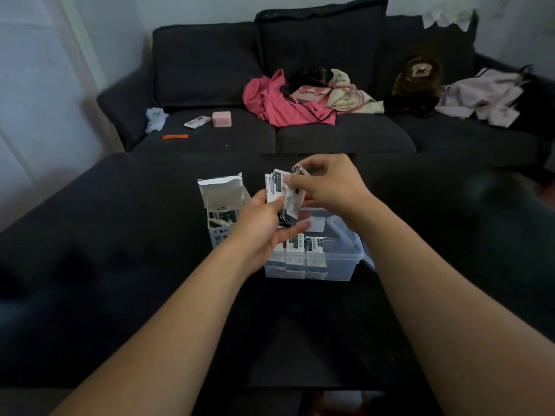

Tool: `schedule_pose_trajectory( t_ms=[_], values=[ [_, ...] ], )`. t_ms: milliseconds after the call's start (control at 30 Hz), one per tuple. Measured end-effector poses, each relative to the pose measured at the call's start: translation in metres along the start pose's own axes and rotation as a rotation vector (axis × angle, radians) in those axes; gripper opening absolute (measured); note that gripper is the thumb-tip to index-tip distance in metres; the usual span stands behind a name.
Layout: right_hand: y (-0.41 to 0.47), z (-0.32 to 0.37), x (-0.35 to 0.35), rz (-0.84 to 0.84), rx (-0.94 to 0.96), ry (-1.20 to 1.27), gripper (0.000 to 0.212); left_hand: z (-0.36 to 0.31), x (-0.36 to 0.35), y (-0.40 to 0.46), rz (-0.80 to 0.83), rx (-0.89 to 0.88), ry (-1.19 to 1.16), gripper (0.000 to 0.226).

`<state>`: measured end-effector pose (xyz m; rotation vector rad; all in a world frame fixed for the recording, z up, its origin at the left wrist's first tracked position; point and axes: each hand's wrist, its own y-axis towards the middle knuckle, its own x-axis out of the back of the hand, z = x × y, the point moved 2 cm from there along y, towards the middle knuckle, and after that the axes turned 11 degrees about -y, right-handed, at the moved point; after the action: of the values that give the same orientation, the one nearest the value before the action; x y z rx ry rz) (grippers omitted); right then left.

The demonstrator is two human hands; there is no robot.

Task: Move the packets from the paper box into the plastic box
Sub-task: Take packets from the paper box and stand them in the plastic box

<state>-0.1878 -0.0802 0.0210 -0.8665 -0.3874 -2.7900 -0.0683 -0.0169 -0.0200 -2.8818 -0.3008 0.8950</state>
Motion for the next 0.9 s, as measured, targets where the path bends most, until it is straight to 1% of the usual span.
schedule_pose_trajectory(
  t_ms=[67,167,233,333,433,500,600,667,733,800,867,900],
  values=[
    [0.000,0.003,-0.002,-0.076,0.067,-0.148,0.018,0.001,-0.001,0.000,-0.034,-0.028,0.005,0.030],
    [0.000,0.005,-0.005,-0.132,0.083,-0.229,0.019,0.001,-0.001,0.000,-0.047,-0.042,0.014,0.029],
    [0.000,0.004,-0.009,-0.144,0.067,-0.284,0.020,0.002,-0.001,0.000,-0.028,-0.025,0.040,0.030],
    [-0.001,0.001,-0.014,-0.102,0.039,-0.361,0.025,0.005,-0.002,0.001,-0.020,-0.027,0.089,0.028],
    [0.000,0.000,-0.012,-0.012,-0.010,-0.287,0.032,0.006,-0.001,0.002,-0.025,-0.012,0.088,0.026],
    [0.000,0.002,-0.006,0.110,-0.035,-0.225,0.034,0.006,0.000,0.003,-0.024,0.020,0.065,0.026],
    [-0.002,0.001,0.007,0.300,-0.032,-0.211,0.025,0.007,0.000,0.004,-0.028,0.057,0.043,0.027],
    [-0.005,-0.003,0.013,0.369,-0.027,-0.164,0.017,0.007,0.000,0.005,-0.032,0.062,0.060,0.026],
    [-0.004,-0.006,0.020,0.367,-0.018,-0.129,0.014,0.009,0.000,0.006,-0.033,0.050,0.126,0.025],
    [0.000,-0.008,0.033,0.296,-0.022,-0.153,0.013,0.010,0.003,0.009,-0.065,-0.012,0.269,0.025],
    [0.005,-0.012,0.049,0.222,-0.024,-0.317,0.012,0.010,0.007,0.011,-0.106,-0.103,0.445,0.026],
    [0.008,-0.014,0.053,0.232,-0.020,-0.435,0.012,0.009,0.009,0.011,-0.116,-0.149,0.537,0.024]
  ],
)
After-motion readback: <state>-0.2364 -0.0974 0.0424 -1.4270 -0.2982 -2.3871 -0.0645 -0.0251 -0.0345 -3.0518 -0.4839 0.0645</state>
